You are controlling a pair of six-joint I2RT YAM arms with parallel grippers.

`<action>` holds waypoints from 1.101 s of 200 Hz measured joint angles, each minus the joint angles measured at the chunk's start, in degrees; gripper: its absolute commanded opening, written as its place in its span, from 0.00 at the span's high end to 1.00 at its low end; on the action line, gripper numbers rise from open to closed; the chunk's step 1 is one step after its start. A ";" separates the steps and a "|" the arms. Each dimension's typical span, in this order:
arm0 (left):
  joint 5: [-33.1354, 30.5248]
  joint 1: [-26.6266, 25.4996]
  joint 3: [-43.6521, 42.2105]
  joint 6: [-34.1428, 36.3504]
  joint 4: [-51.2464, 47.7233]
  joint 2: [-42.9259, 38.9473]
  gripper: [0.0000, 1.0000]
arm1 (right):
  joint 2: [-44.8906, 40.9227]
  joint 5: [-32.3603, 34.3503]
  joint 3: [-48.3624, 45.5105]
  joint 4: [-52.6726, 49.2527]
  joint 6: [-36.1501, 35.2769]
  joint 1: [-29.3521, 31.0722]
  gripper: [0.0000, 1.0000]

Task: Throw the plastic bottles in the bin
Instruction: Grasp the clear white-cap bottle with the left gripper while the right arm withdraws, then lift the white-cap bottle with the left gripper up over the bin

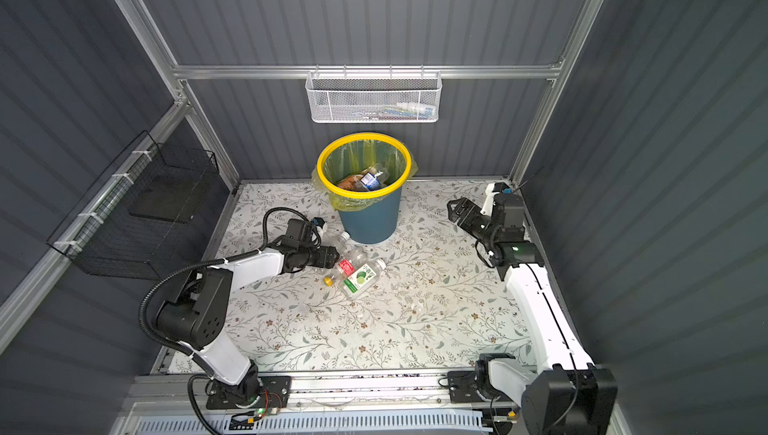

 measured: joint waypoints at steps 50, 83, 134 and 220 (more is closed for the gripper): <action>-0.76 -0.50 0.55 -0.09 -0.22 0.98 0.33 | -1.42 -0.59 -1.55 2.14 1.25 -0.35 0.13; -2.08 -0.50 -0.37 -0.04 -0.24 -1.01 0.36 | -1.40 -2.32 -2.78 3.82 1.95 -0.35 0.14; -5.99 -0.50 -3.93 0.11 -0.24 -8.48 0.38 | 0.31 -6.47 -7.34 6.12 3.50 -0.26 0.16; -9.70 5.18 -8.96 -1.55 0.46 -31.69 0.39 | 2.80 -7.30 -11.32 6.82 4.72 2.75 0.17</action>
